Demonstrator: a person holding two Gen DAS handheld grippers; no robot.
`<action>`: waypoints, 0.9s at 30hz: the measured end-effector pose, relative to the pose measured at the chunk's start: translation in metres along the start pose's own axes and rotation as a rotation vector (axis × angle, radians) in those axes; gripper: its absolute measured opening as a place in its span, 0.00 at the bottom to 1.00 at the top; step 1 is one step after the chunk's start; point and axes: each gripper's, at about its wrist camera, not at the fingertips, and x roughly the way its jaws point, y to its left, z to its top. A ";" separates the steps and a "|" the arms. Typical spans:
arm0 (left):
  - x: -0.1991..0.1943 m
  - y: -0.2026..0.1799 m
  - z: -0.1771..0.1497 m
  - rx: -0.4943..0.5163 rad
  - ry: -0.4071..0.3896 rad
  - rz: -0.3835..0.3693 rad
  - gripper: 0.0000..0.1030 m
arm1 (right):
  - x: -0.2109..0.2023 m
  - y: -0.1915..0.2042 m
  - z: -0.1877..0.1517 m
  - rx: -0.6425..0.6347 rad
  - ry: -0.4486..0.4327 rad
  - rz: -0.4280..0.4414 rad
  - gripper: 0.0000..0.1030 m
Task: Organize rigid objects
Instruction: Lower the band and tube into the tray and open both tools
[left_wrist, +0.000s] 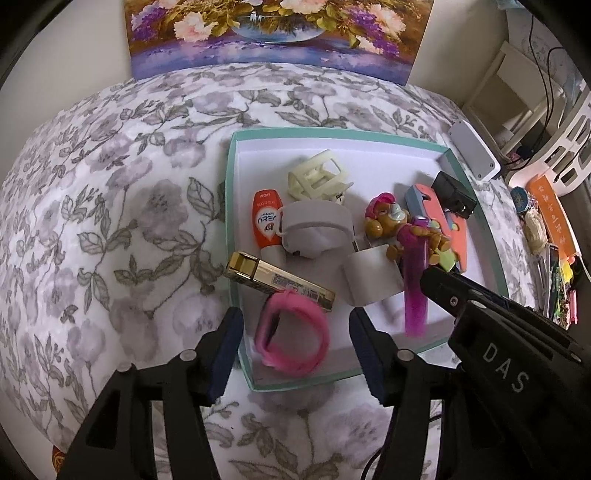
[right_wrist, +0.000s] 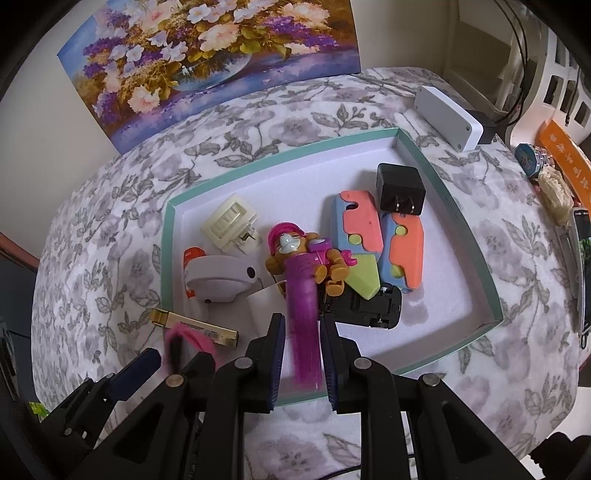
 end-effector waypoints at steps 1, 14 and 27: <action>-0.001 0.000 0.000 0.001 -0.001 -0.002 0.59 | 0.000 0.000 0.000 0.002 0.001 0.003 0.21; -0.005 0.026 0.004 -0.099 -0.011 0.059 0.60 | 0.003 -0.004 0.000 0.031 0.010 0.000 0.39; -0.003 0.097 0.007 -0.314 0.007 0.165 0.78 | 0.005 0.000 0.000 0.006 0.007 -0.012 0.72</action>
